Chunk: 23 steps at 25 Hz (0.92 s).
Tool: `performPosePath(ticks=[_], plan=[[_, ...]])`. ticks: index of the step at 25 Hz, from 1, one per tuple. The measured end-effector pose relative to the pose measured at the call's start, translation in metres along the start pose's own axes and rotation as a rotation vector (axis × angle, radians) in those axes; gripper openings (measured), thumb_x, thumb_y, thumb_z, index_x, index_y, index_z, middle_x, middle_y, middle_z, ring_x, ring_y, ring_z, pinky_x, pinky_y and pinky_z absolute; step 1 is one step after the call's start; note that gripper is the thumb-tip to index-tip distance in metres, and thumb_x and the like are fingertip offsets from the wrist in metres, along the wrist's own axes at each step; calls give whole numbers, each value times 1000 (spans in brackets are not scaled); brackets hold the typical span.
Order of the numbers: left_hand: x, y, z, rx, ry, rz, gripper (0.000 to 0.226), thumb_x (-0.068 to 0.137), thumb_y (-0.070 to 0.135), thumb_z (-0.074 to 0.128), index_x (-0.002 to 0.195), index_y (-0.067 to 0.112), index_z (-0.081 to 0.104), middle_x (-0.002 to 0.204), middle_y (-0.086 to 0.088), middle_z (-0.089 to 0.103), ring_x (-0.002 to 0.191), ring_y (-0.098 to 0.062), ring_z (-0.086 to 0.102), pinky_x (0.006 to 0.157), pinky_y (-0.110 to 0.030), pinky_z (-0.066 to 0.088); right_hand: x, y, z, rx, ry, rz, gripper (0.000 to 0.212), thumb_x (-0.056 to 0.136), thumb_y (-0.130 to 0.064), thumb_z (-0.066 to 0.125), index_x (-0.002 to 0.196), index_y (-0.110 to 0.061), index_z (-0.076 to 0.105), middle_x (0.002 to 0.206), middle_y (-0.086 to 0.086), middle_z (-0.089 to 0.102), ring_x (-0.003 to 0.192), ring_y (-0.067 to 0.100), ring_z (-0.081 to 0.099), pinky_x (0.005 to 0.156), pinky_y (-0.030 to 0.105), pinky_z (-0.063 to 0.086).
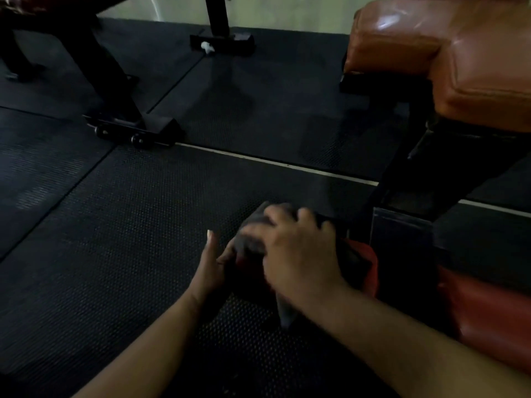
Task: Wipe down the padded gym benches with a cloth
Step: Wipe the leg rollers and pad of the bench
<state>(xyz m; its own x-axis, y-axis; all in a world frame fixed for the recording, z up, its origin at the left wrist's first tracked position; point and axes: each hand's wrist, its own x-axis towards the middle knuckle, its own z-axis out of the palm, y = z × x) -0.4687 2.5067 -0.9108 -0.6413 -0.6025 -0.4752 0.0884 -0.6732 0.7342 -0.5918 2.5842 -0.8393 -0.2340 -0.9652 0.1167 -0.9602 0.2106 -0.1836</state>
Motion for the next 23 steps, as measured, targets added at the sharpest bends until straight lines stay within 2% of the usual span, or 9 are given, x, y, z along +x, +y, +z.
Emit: performPosePath(ticks=[2,4,7,9,12,15,17,20,23], plan=[[4,0,-4,11,24,20,73,80,67,44,132,19,58,130,-13,62,117,-22,60,103,-36,45,38,23,-2,83,-103,175,41,89,-24,54,120,-50,54,127,-7,46,113,29,45,89,47,39],[10,-8,-8,303,76,148,47,101,48,30,143,30,41,150,-5,45,123,-9,51,102,-22,40,76,51,6,210,-266,237,47,87,-16,56,116,-53,58,128,-6,48,118,28,47,96,45,42],[5,-23,-14,868,83,485,50,102,46,37,147,46,14,153,31,18,139,12,23,107,-4,21,99,76,17,396,-488,-72,65,75,-6,57,122,-51,58,135,-3,47,124,21,48,106,33,39],[-1,-19,-15,1338,54,783,56,100,53,34,152,43,14,160,25,9,148,2,6,116,-10,10,94,89,14,393,-521,-197,71,66,-17,51,131,-46,51,138,-3,43,124,12,44,105,20,32],[7,-10,-20,1946,-25,1133,55,106,46,17,153,20,24,160,3,21,149,-16,14,122,-34,9,73,124,3,368,-564,-226,81,58,-19,46,134,-45,38,136,3,46,122,14,47,99,12,30],[11,-11,-18,1976,-75,1140,58,105,47,19,153,15,24,159,-4,23,148,-20,19,123,-36,7,55,166,-21,362,-743,-134,71,66,-11,55,125,-49,47,124,9,54,114,20,55,97,12,35],[12,-17,-22,1903,-112,1174,57,103,46,32,152,18,28,158,-3,29,148,-20,22,124,-39,10,61,168,-23,341,-778,-56,60,73,-4,62,109,-52,60,117,6,61,108,24,60,93,24,43],[20,-16,-27,1829,-126,1263,54,100,47,39,148,21,36,154,-3,36,146,-20,28,122,-42,16,85,113,2,260,-512,-34,57,82,-11,62,123,-50,59,126,-1,63,111,22,60,93,32,48],[24,-19,-28,1798,-117,1329,52,101,49,34,145,22,40,150,-5,40,142,-23,34,121,-42,19,84,70,20,83,-394,-69,61,89,-20,55,136,-58,41,146,-5,41,128,26,46,102,42,44]])
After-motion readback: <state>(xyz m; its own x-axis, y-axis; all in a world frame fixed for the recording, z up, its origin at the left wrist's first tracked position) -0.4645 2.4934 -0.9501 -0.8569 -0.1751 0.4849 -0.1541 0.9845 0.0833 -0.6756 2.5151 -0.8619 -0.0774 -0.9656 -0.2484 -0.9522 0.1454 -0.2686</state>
